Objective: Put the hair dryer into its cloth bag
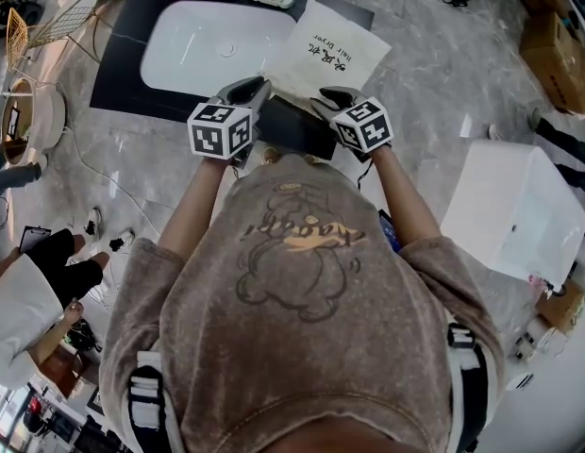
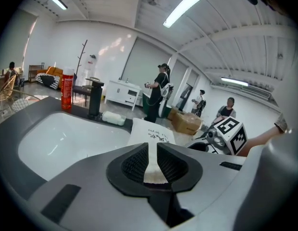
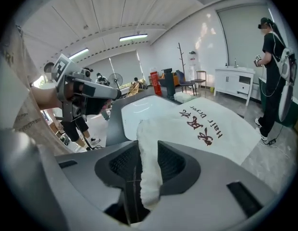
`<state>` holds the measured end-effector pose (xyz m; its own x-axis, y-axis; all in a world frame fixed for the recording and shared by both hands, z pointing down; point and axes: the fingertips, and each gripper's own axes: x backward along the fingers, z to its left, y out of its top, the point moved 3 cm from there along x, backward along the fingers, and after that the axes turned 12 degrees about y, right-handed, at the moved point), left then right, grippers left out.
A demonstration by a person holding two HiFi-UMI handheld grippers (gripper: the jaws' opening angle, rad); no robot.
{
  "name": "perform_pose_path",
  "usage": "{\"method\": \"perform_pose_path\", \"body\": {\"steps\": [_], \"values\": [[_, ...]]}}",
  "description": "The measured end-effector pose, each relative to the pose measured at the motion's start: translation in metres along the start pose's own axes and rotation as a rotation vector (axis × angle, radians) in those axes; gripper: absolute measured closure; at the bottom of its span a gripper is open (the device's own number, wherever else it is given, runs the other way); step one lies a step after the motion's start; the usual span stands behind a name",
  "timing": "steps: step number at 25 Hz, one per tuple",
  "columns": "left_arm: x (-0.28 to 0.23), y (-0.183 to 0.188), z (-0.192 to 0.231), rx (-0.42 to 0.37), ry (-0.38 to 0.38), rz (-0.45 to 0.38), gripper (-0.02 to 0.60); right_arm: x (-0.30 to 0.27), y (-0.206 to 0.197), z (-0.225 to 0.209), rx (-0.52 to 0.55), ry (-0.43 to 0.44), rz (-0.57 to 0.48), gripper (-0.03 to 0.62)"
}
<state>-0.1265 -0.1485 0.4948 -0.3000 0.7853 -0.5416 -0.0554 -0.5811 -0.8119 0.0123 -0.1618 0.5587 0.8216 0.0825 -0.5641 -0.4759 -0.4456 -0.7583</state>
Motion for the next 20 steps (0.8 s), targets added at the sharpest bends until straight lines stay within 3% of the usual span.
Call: {"method": "perform_pose_path", "body": {"steps": [11, 20], "values": [[0.017, 0.057, -0.017, -0.078, -0.013, -0.177, 0.514, 0.091, 0.075, 0.017, 0.035, -0.178, -0.433, 0.488], [0.027, 0.069, -0.02, -0.083, -0.006, -0.317, 0.544, 0.136, 0.076, 0.019, 0.092, -0.375, -0.565, 0.569]]}}
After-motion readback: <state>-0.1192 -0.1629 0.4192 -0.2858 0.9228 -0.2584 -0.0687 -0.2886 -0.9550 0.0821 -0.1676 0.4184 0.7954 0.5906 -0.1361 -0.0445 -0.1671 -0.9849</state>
